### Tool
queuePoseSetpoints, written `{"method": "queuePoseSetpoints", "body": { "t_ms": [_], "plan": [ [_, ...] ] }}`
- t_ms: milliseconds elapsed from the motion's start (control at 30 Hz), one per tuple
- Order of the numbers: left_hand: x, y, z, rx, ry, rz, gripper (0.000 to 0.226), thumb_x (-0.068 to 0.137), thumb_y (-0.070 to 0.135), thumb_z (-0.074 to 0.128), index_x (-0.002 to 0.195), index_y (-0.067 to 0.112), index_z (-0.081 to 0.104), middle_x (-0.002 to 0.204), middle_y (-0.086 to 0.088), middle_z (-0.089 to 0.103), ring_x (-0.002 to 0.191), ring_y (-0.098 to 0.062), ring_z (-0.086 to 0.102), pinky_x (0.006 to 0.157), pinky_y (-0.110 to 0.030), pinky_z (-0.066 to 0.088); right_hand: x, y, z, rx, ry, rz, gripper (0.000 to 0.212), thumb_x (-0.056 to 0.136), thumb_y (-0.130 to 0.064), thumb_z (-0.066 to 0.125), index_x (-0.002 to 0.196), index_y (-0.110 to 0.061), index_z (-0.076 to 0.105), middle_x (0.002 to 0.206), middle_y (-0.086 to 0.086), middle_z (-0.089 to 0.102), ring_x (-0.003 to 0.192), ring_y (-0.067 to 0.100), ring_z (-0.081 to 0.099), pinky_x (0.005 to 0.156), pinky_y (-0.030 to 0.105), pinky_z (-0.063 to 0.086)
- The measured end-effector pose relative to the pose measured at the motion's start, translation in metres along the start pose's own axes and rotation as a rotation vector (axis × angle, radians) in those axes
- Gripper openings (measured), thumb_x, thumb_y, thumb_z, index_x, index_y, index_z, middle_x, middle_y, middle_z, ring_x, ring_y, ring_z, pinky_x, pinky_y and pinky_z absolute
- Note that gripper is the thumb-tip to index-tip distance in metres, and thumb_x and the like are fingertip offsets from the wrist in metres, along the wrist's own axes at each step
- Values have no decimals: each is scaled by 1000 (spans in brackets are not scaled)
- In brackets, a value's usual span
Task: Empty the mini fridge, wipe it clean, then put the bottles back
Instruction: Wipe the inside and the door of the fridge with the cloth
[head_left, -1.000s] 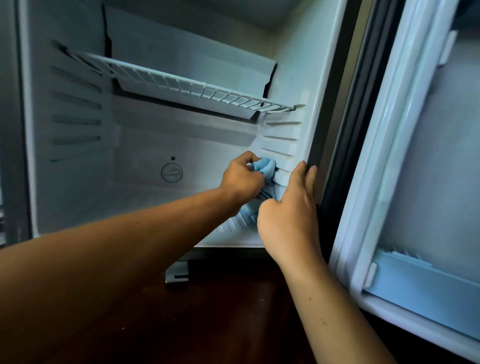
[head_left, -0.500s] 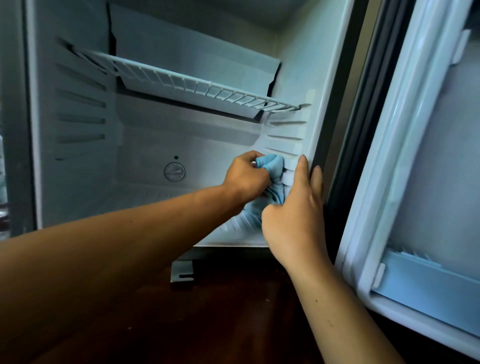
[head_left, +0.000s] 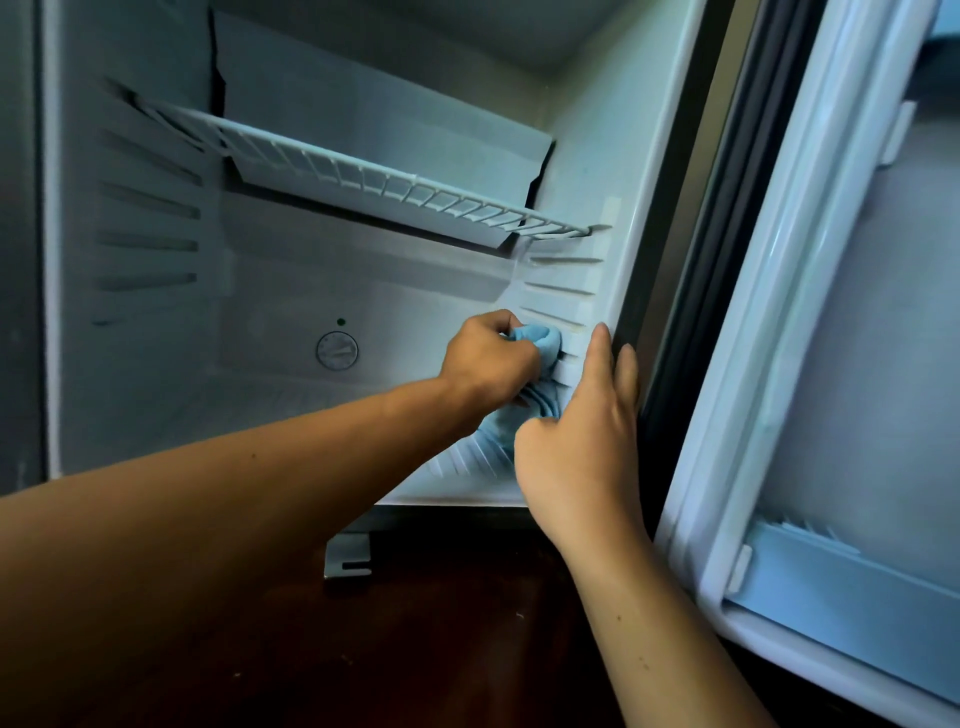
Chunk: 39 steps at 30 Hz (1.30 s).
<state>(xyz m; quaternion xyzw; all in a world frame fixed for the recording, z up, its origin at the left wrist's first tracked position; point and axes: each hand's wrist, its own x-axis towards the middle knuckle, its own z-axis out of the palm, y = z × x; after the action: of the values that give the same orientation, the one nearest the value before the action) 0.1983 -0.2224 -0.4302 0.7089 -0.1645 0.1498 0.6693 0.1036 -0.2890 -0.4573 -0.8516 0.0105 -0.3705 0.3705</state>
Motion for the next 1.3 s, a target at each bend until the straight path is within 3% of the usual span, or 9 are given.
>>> {"method": "queuePoseSetpoints", "body": {
  "t_ms": [200, 333, 467, 567, 700, 833, 900, 1133, 1300],
  "plan": [
    [-15, 3, -1, 67, -103, 101, 9, 67, 7, 63, 67, 13, 56, 72, -10, 68, 62, -24, 58, 65, -39, 55, 4, 3, 1, -11, -3, -1, 86, 87, 0, 49, 156, -24, 3, 163, -5, -10, 142, 13, 11, 80, 4, 9],
    [-13, -1, -5, 123, -87, 156, 22, 77, -4, 64, 79, 18, 63, 84, -5, 70, 77, -29, 68, 74, -44, 61, 4, 2, 1, -31, -25, -12, 84, 88, 0, 47, 156, -22, 2, 163, -3, -10, 149, 14, -2, 90, 6, 9],
    [0, -11, 0, 141, -2, 138, 31, 77, -7, 57, 97, 16, 66, 93, -6, 71, 90, -26, 67, 81, -43, 58, 3, 0, 1, -49, -50, -4, 85, 87, -1, 44, 156, -23, 0, 163, -3, -14, 150, 16, -3, 116, 28, 14],
    [14, -18, 1, 215, 63, 148, 36, 80, -6, 53, 104, 19, 64, 98, -3, 69, 97, -24, 65, 80, -33, 53, 1, -1, 1, -50, -49, -3, 86, 87, -1, 44, 156, -25, -1, 162, -5, -15, 150, 17, -3, 118, 32, 19],
    [30, -27, 1, 245, 82, 78, 37, 82, -7, 50, 106, 19, 60, 102, -7, 66, 99, -28, 63, 85, -38, 53, 1, 0, 3, -65, -40, -4, 86, 87, -2, 45, 156, -24, -3, 161, -6, -18, 150, 16, -2, 120, 36, 22],
    [37, -25, -1, 196, 35, 28, 38, 81, -11, 48, 102, 20, 57, 93, -6, 62, 96, -28, 63, 70, -35, 54, 2, 1, 5, -82, -40, -10, 86, 88, -4, 47, 156, -23, -3, 161, -4, -20, 151, 18, -2, 119, 39, 22],
    [34, -23, -2, 186, 7, 20, 36, 82, -12, 52, 99, 19, 57, 98, -11, 63, 96, -30, 64, 76, -43, 59, 2, 2, 5, -87, -43, -9, 86, 87, -4, 46, 156, -23, -2, 161, -4, -20, 150, 17, -3, 120, 40, 21],
    [1, -2, 2, 200, 8, 98, 13, 64, 19, 58, 77, 18, 54, 85, -12, 70, 87, -35, 67, 79, -50, 58, -1, 1, 5, -58, -32, -7, 85, 88, -6, 49, 155, -26, 1, 162, -3, -18, 150, 16, -7, 120, 34, 14],
    [-5, -3, 2, 197, 54, 133, 15, 78, 5, 59, 84, 19, 59, 85, -6, 68, 90, -31, 65, 79, -44, 56, 0, 2, 5, 12, 7, -3, 86, 89, -10, 49, 156, -25, -2, 161, -8, -18, 148, 8, -10, 104, 16, 3]
  ]
}}
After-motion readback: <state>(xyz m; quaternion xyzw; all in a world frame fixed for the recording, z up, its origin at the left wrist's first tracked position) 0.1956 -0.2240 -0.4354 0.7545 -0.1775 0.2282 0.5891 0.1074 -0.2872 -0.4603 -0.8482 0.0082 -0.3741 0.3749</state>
